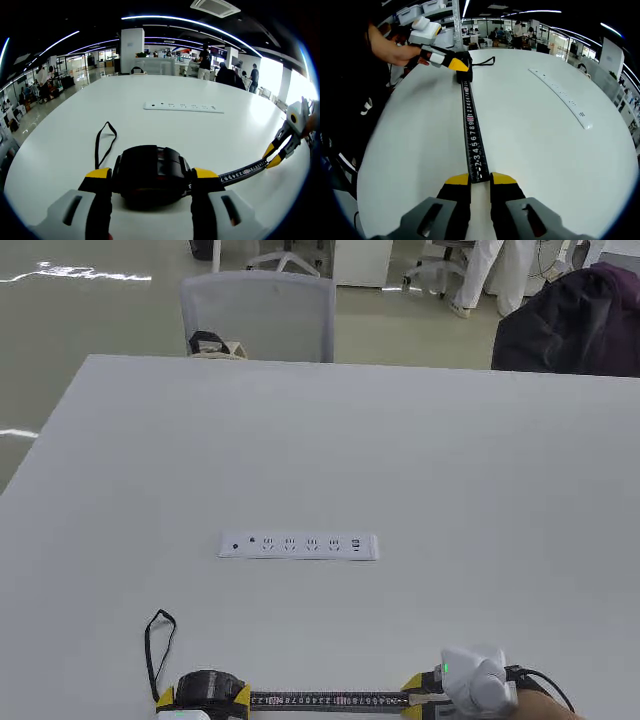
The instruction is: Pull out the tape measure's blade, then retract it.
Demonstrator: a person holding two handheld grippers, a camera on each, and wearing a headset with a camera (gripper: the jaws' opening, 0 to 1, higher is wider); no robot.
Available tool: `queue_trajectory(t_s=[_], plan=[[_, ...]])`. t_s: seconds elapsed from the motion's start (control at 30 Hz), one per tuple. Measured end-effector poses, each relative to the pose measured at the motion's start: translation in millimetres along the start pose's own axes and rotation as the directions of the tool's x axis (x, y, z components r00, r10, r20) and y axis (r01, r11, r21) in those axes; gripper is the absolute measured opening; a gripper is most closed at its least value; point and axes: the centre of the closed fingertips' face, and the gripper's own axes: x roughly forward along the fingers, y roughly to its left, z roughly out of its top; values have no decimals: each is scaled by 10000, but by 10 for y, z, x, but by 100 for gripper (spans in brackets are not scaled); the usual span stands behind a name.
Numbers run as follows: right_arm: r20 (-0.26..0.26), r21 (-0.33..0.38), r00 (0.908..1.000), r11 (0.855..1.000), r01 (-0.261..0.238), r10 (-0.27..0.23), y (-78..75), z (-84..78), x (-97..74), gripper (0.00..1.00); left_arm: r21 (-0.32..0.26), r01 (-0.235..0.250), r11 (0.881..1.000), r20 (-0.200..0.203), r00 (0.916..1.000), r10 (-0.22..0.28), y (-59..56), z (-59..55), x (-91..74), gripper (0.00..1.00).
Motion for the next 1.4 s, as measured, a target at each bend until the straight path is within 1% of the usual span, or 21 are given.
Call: queue_trajectory(t_s=[0.13,0.27,0.67,0.87,1.03,1.23,1.3,1.33,1.4], plan=[[-50,-19,10000,10000,35,-35,3,1,1,12,-5,-17,10000,-25,10000,17,-3,7,-13,60],[-99,-40,9999,9999,93,-93,3,4,-2,12,25,-38,10000,-34,10000,39,-21,43,-60,60],[-220,-44,9997,9999,143,-144,22,15,0,12,-19,-115,9999,-38,9999,115,-13,51,-77,58],[-284,-37,9995,9999,152,-153,38,23,4,12,27,-70,10000,-6,10000,70,-3,30,-46,58],[-175,-114,9997,9998,157,-159,34,110,29,12,46,-52,10000,-1,10000,52,0,25,-37,58],[-170,-116,9997,9998,147,-149,32,100,50,12,20,-156,9999,10,9999,156,0,35,-33,61],[-168,-123,9997,9998,149,-151,33,104,49,12,56,-228,9997,26,9997,228,-6,37,-40,61],[-170,-110,9997,9998,146,-148,35,110,50,12,255,-295,9992,-50,9995,296,-12,27,-44,62],[-179,-122,9997,9998,148,-150,40,107,48,12,354,-355,9987,-141,9993,360,-34,28,-67,63]])
